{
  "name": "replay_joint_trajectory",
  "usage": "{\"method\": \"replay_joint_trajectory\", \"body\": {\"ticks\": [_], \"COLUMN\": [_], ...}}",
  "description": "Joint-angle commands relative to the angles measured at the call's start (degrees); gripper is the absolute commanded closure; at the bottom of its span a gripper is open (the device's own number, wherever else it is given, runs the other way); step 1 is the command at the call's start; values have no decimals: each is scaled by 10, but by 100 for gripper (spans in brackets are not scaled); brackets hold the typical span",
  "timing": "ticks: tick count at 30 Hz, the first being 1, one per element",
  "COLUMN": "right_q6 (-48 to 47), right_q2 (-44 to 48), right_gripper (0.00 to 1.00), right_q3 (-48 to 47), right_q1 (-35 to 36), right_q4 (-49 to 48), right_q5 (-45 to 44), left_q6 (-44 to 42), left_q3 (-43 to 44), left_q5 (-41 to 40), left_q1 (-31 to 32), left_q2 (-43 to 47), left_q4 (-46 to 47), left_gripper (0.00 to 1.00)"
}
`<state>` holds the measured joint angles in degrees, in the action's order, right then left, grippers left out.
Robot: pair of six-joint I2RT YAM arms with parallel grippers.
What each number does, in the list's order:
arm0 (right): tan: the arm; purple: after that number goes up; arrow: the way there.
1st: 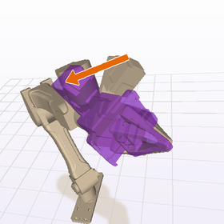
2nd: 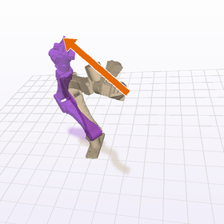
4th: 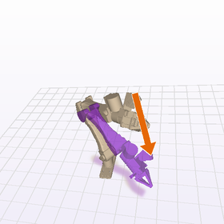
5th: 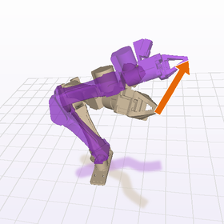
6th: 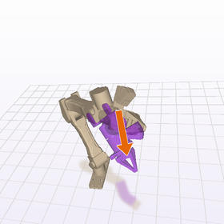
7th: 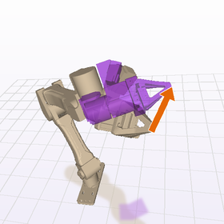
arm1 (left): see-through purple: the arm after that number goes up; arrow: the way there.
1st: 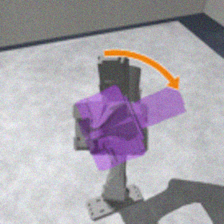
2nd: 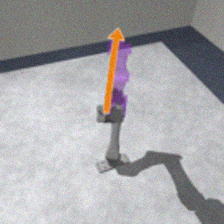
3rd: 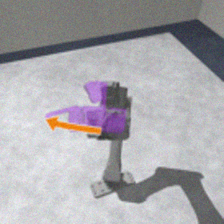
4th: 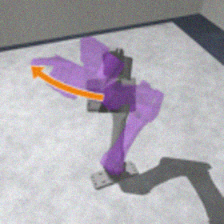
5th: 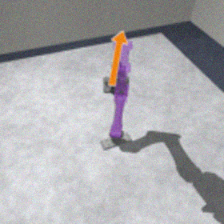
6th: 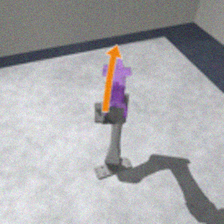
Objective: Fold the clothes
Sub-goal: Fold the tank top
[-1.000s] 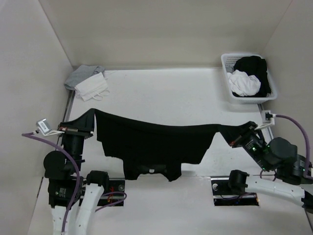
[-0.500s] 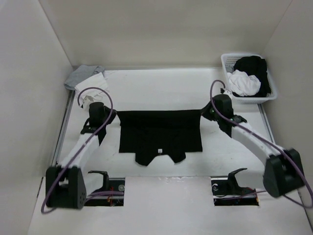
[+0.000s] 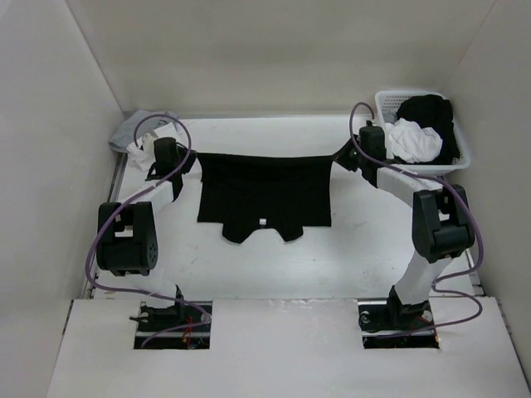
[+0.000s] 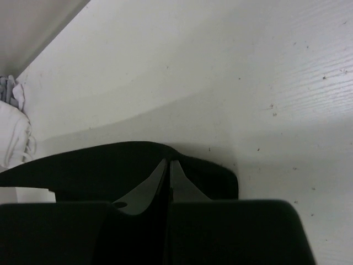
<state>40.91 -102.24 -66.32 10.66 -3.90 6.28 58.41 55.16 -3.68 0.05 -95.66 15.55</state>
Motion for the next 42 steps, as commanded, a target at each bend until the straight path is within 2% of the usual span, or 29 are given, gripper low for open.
{"method": "replay_joint_trajectory", "body": {"ticks": [1,7,13,19,28,32,36,39,42], "right_q6": [1,13,28,37,79,96,126,143,138], "right_q2": [40,134,250,363,488,486,481,479,480], "right_gripper": [96,96,96,96,95,94,92,83,62], "right_q3": [6,114,244,358,478,492,497,504,501], "right_q1": [-2,1,23,75,120,122,147,159,160], "right_q4": [-39,-65,-85,-72,-2,27,41,52,48], "right_q5": [14,3,-21,-66,-117,-108,-95,-108,-118], "left_q6": [7,27,25,29,50,42,35,33,31], "left_q3": [-39,-166,-274,-361,-436,-453,-480,-490,-487], "left_q5": [2,7,31,86,169,167,175,184,187], "left_q1": [5,6,-8,-38,-78,-99,-135,-155,-151], "left_q2": [42,120,249,361,512,524,501,500,516], "left_q4": [54,111,120,102,6,-62,-69,-69,-60], "left_gripper": [99,99,98,98,98,98,97,87,70]}}
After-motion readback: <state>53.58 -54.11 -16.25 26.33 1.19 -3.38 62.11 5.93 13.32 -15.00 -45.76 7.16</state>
